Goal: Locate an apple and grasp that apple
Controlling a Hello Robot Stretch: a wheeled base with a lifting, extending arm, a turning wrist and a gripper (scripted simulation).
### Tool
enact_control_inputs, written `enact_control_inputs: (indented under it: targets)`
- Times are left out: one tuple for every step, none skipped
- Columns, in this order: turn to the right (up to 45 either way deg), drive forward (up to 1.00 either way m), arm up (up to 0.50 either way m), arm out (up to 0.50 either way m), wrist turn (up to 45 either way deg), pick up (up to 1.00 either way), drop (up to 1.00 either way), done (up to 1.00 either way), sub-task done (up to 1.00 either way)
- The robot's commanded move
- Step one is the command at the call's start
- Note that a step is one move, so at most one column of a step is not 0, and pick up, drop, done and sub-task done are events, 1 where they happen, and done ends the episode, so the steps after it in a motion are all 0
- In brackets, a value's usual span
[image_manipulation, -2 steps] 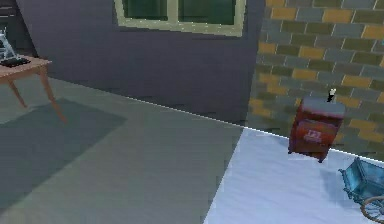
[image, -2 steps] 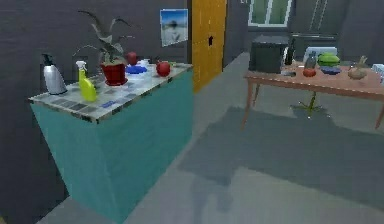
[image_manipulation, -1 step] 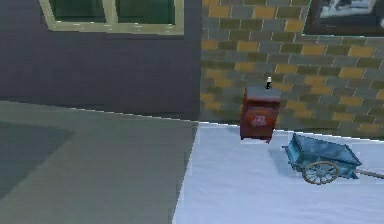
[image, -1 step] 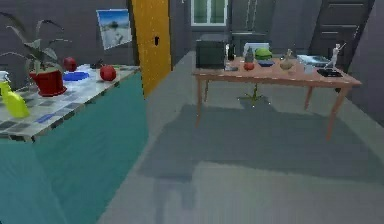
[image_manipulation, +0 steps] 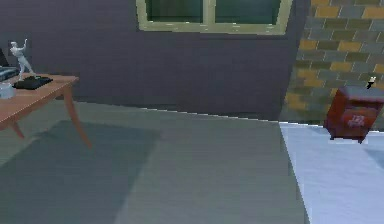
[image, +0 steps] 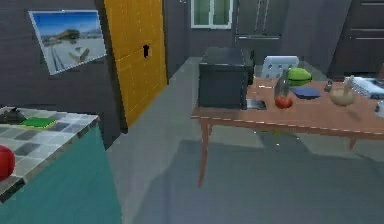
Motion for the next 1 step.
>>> enact_control_inputs:
  targets:
    - [3.0,0.0,0.0,0.0,0.0,0.0,0.0,0.0,0.0]
